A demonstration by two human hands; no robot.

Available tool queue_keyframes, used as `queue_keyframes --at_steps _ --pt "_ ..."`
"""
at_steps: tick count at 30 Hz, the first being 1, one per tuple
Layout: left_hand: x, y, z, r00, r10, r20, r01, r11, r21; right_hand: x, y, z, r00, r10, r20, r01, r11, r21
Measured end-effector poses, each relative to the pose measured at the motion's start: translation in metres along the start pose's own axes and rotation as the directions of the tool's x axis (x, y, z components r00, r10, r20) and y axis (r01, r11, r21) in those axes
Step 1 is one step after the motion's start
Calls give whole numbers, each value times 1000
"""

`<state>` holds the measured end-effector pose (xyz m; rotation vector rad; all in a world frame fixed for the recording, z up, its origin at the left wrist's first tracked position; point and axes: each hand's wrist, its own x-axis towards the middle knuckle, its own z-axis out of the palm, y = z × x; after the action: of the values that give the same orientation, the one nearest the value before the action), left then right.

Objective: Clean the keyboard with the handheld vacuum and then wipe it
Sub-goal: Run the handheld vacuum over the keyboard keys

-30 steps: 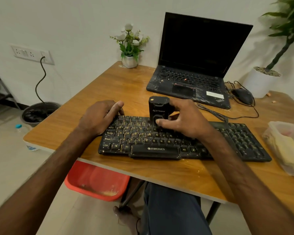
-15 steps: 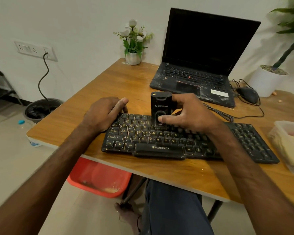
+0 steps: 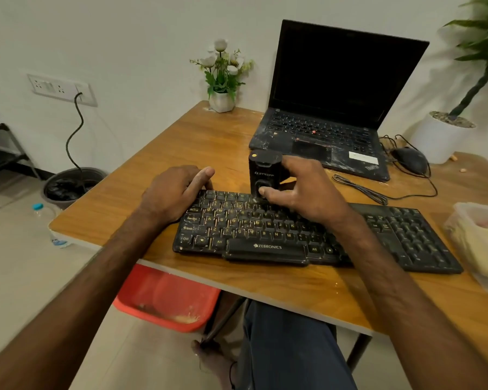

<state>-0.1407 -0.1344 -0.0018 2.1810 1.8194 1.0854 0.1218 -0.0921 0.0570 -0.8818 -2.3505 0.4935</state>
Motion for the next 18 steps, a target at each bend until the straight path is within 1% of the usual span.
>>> queue_keyframes --at_steps 1,4,5,6,8,11,14,16,18 --pt "0 0 0 1000 -1 1 1 1000 4 -3 -1 -1 1000 5 2 -5 1000 8" --pt "-1 1 2 1000 0 3 0 1000 21 -9 -2 -9 993 53 107 -62 994 85" --pt "0 2 2 1000 -4 3 3 1000 21 -9 0 -10 991 58 123 -69 994 84" --pt "0 1 2 1000 -8 2 8 1000 20 -8 2 -10 992 57 110 -63 996 61" --pt "-1 1 0 1000 -8 9 7 1000 18 -5 6 -6 998 62 22 -63 998 29" --pt "-6 3 -2 999 36 36 -37 999 13 -3 13 6 994 70 -82 -65 996 62" --pt "-20 7 -1 988 27 150 -6 991 -136 -1 12 7 990 90 -105 -83 994 66" --pt "-25 8 0 979 32 201 0 988 -156 -5 7 1 991 122 -47 -117 988 96" --pt "-25 9 -1 981 26 192 0 991 -134 -9 2 -3 990 131 46 -135 984 115"
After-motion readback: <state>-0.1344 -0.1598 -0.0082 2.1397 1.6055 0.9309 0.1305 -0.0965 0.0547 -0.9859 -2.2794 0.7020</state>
